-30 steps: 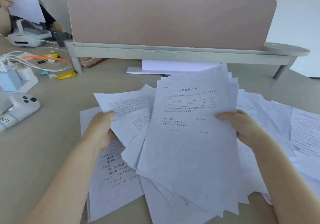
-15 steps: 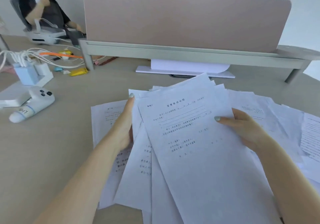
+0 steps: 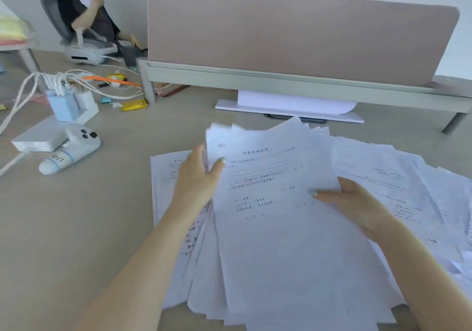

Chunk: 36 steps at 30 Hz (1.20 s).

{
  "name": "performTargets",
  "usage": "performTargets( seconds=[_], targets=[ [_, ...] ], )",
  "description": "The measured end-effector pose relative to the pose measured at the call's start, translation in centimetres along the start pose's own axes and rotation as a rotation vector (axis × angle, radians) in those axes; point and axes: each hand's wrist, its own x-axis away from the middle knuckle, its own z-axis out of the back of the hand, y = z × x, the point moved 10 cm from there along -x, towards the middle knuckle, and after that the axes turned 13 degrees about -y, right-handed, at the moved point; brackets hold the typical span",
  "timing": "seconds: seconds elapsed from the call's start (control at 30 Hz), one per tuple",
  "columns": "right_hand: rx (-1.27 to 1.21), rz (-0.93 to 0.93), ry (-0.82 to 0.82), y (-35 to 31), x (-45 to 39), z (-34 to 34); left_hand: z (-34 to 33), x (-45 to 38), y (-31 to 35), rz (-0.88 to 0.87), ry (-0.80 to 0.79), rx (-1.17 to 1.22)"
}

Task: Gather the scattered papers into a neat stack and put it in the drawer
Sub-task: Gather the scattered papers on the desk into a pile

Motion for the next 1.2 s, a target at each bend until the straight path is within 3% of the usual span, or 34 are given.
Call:
performTargets(
  seconds=[0.07, 0.17, 0.3, 0.57, 0.7, 0.83, 0.9, 0.97, 1.07, 1.2],
  targets=[
    [0.275, 0.025, 0.13, -0.9, 0.1, 0.7, 2.8, -0.3, -3.0, 0.197, 0.101, -0.379],
    [0.426, 0.04, 0.24, -1.5, 0.5, 0.9, 5.1, -0.5, -7.5, 0.421, 0.043, -0.511],
    [0.418, 0.071, 0.285, -2.1, 0.9, 0.9, 4.4, -0.4, -6.8, 0.335, 0.029, -0.239],
    [0.412, -0.005, 0.315, -1.0, 0.7, 0.2, 6.8, -0.8, -7.0, 0.227, 0.213, 0.23],
    [0.43, -0.008, 0.318, -1.0, 0.5, 0.0, 3.9, -1.9, -8.6, 0.272, 0.024, 0.829],
    [0.45, 0.013, 0.343, -1.3, 0.5, -0.1, 1.3, -1.5, -5.6, 0.256, -0.155, 0.95],
    [0.408, 0.075, 0.345, -2.0, 0.5, -0.5, 0.6, -1.2, -4.8, 0.267, -0.201, 0.864],
    [0.326, 0.153, 0.33, -2.9, 0.3, -1.1, 1.5, -1.4, -5.2, 0.253, -0.092, 0.684],
    [0.282, 0.243, 0.3, -4.4, -0.7, -2.6, 2.5, -1.6, -6.1, 0.273, -0.013, 0.616],
    [0.323, 0.15, 0.229, -3.7, -3.2, -5.3, 2.3, -2.1, -6.3, 0.275, -0.093, 0.47]
  ],
)
